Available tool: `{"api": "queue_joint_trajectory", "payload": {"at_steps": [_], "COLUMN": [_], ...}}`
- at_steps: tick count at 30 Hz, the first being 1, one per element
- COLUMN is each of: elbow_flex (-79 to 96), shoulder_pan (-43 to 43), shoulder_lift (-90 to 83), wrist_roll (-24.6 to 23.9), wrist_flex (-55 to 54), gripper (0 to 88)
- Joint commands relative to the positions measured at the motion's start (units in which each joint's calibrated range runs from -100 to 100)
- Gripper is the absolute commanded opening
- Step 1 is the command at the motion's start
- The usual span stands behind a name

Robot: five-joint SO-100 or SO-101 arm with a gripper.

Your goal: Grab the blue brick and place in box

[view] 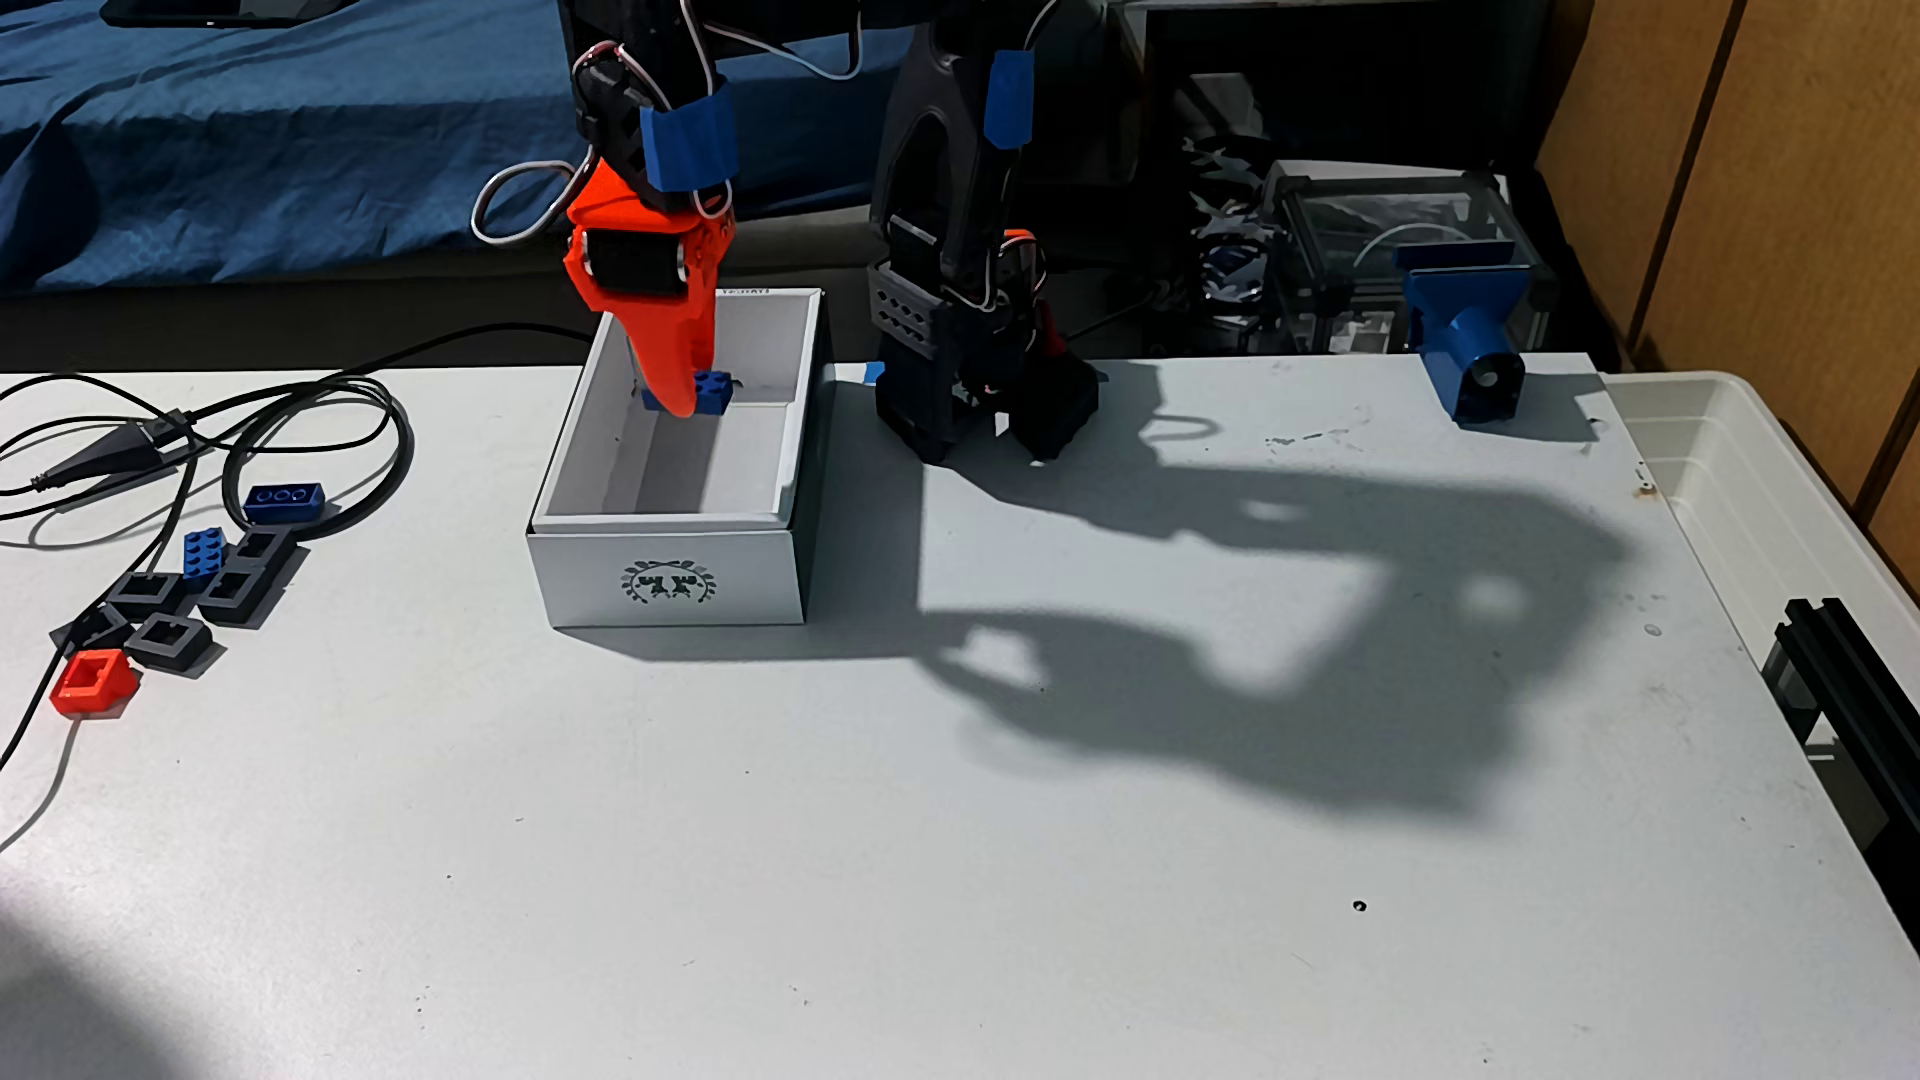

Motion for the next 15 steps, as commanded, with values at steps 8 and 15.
{"api": "queue_joint_trajectory", "payload": {"at_steps": [8,15], "elbow_flex": [4.2,9.1], "shoulder_pan": [6.7,8.8], "shoulder_lift": [-5.2,-5.2], "wrist_roll": [6.6,7.8], "wrist_flex": [-0.7,-7.2], "gripper": [1.2,1.2]}}
